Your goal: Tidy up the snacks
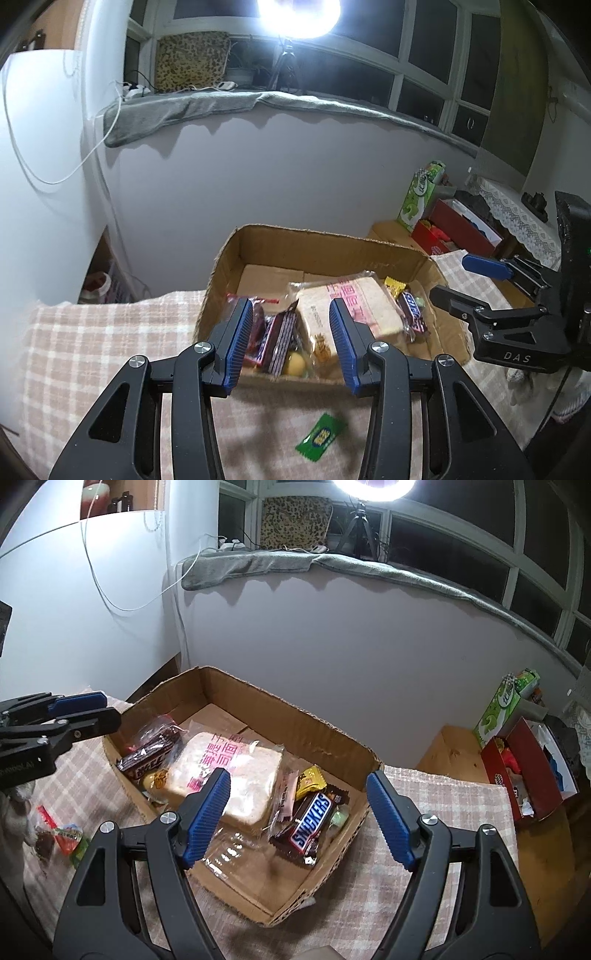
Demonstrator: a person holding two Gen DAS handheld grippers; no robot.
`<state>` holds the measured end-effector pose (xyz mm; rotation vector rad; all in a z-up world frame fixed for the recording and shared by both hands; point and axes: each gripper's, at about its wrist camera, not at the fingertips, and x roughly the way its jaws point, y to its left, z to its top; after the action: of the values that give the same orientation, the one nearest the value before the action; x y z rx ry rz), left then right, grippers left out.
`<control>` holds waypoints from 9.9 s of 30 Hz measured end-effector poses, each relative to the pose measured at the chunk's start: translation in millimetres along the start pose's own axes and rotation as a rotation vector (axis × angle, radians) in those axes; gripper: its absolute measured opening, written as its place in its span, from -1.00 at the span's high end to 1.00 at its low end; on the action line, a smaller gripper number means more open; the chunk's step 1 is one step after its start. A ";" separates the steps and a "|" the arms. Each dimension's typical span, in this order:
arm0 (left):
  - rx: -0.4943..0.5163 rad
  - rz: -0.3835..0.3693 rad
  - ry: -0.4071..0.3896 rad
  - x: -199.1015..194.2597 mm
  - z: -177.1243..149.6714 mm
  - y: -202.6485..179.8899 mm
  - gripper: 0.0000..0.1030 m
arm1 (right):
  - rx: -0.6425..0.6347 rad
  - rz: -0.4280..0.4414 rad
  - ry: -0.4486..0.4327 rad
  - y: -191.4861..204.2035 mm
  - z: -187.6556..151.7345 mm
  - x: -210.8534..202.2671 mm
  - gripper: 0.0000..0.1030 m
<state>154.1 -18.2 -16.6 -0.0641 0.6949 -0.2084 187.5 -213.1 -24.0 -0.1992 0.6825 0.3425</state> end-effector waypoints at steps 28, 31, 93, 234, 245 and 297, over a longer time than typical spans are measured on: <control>-0.112 0.082 0.044 -81.3 -122.1 63.5 -0.09 | -0.163 0.241 0.083 81.8 -50.3 -9.3 -0.68; -0.149 0.071 0.063 -76.2 -138.0 67.6 -0.09 | -0.170 0.223 0.077 83.8 -50.1 -8.3 -0.60; -0.118 0.064 0.138 -61.5 -164.2 68.8 0.20 | -0.343 0.315 0.312 135.3 -76.8 35.6 0.53; -0.086 0.030 0.020 -68.6 -107.2 46.5 -0.12 | -0.257 0.217 -0.029 113.9 -29.1 -40.6 -0.77; -0.047 0.008 0.097 -49.3 -126.4 36.1 -0.12 | -0.286 0.312 0.096 134.3 -55.7 -21.6 -0.46; -0.096 0.095 0.182 -18.0 -125.7 74.6 -0.08 | -0.397 0.452 0.268 209.3 -78.3 32.2 0.21</control>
<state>72.6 59.9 -111.2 -0.1052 0.8871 -0.0904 87.3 -34.2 -118.6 -0.4760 0.9212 0.8988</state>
